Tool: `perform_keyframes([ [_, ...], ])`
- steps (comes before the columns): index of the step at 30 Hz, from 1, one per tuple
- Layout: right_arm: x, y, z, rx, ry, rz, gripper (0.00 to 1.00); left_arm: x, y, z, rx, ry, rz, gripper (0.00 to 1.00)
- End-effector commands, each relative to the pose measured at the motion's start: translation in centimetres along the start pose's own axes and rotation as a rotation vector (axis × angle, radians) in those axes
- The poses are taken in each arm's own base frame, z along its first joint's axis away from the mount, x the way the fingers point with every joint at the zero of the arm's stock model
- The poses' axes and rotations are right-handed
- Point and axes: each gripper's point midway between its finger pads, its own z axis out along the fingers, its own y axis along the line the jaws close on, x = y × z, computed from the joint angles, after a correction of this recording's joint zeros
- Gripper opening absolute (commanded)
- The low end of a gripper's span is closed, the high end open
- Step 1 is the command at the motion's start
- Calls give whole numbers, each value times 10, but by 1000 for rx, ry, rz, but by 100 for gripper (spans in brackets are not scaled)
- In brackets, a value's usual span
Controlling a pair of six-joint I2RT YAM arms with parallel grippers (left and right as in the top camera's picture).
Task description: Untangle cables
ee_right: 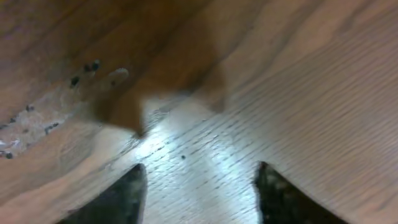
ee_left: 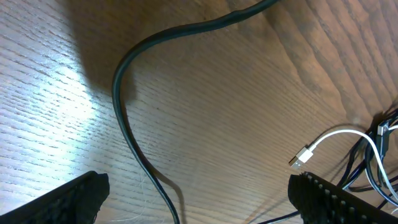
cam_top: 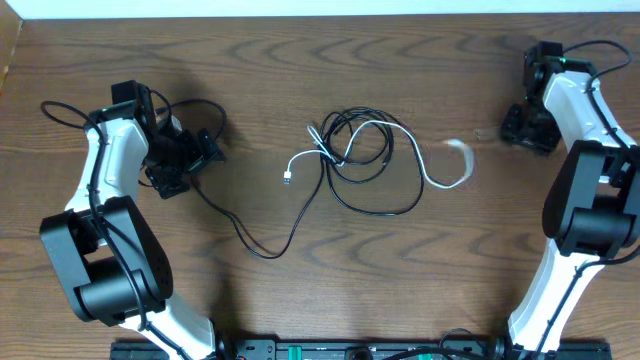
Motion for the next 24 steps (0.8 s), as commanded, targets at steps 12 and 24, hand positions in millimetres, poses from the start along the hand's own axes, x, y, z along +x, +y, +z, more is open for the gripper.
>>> perform_keyframes([
  [12,10,82,-20,-422,65,-118,55,0,4,2,-12,7,-17,98],
  [24,40,231,-142,-687,-242,-618,69,0,4,2,-12,7,-17,98],
])
